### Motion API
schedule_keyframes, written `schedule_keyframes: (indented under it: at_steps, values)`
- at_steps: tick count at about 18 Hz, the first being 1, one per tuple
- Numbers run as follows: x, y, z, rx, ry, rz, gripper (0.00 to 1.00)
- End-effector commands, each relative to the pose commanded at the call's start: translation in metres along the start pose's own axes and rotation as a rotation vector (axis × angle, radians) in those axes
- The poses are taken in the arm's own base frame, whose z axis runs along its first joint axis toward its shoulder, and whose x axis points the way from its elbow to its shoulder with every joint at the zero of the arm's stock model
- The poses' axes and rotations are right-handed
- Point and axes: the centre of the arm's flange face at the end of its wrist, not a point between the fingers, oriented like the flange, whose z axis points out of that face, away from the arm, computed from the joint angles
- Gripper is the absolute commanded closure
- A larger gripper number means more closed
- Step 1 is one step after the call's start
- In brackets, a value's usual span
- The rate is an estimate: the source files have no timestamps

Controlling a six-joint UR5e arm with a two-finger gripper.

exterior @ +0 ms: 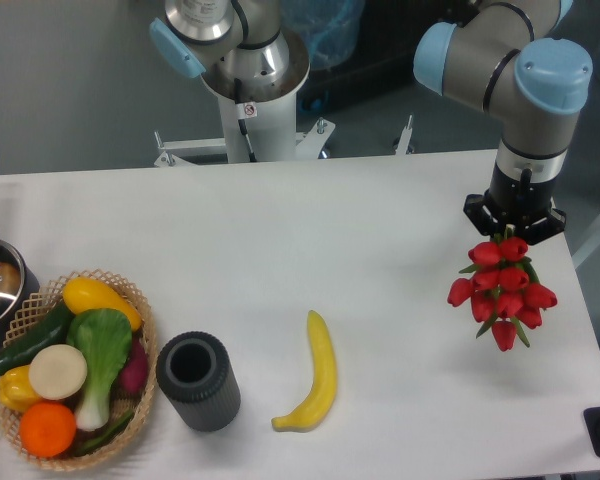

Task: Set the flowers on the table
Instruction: 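Hold the red tulip bunch in the gripper above the table, then move the held tulips toward the banana and lower them onto the table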

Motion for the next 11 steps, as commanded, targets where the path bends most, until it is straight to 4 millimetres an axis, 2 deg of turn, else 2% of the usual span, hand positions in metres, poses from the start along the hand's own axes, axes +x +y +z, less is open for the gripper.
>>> schedule_keyframes:
  at_steps: [6, 8, 9, 11]
  values:
    - [0.002, -0.001, 0.002, 0.0, 0.007, 0.003, 0.92]
    - [0.012, -0.009, 0.017, -0.009, 0.029, 0.014, 0.92]
    - [0.021, -0.015, 0.026, -0.015, 0.046, 0.025, 0.92]
    - [0.044, -0.014, 0.05, -0.031, 0.095, 0.038, 0.92]
